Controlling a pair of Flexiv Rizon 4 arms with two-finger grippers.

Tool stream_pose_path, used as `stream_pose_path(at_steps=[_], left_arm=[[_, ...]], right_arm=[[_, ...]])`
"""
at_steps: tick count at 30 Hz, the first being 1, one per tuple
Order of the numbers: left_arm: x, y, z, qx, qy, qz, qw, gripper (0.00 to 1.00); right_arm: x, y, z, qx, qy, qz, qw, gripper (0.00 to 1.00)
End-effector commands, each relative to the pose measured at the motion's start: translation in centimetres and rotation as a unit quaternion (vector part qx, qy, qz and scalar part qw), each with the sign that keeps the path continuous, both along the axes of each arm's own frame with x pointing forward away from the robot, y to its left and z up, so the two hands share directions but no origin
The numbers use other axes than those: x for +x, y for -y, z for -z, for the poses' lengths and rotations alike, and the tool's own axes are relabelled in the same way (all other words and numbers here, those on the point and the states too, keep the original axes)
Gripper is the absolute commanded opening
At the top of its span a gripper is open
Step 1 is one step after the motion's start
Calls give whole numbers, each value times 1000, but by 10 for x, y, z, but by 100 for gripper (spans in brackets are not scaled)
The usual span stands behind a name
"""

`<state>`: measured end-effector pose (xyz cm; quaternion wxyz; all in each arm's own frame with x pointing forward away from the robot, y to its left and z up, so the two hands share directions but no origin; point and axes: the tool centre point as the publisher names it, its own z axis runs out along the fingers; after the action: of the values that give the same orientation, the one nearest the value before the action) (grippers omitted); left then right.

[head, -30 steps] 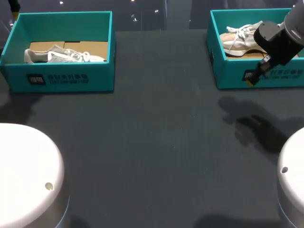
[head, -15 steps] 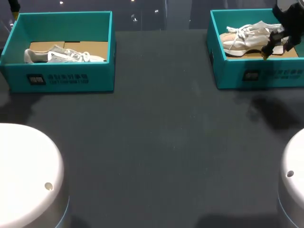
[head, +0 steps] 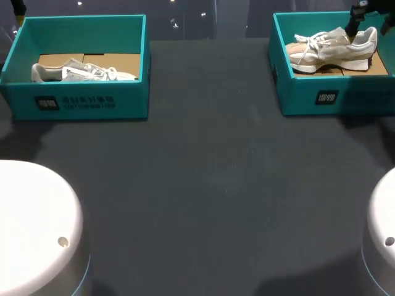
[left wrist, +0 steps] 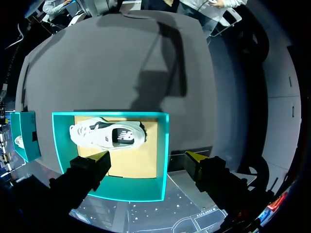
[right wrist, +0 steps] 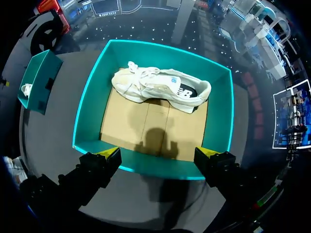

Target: Take the shoe out of the shoebox, open the shoe tongue, remove and reinsert the insole, then place the shoe into the shoebox

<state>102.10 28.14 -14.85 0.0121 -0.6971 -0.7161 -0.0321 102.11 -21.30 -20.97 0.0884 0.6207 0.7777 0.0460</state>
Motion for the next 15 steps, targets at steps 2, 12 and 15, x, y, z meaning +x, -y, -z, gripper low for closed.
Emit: stream_pose_path(at_steps=[2, 12, 15], left_arm=[[-1, 0, 0, 1, 1, 0, 1000, 100], [-1, 0, 0, 1, 1, 0, 1000, 100], [-1, 0, 0, 1, 1, 0, 1000, 100]], right_arm=[[56, 13, 6, -18, -71, 26, 997, 100], [113, 42, 25, -27, -87, 101, 991, 100], [124, 47, 34, -29, -88, 113, 989, 100]])
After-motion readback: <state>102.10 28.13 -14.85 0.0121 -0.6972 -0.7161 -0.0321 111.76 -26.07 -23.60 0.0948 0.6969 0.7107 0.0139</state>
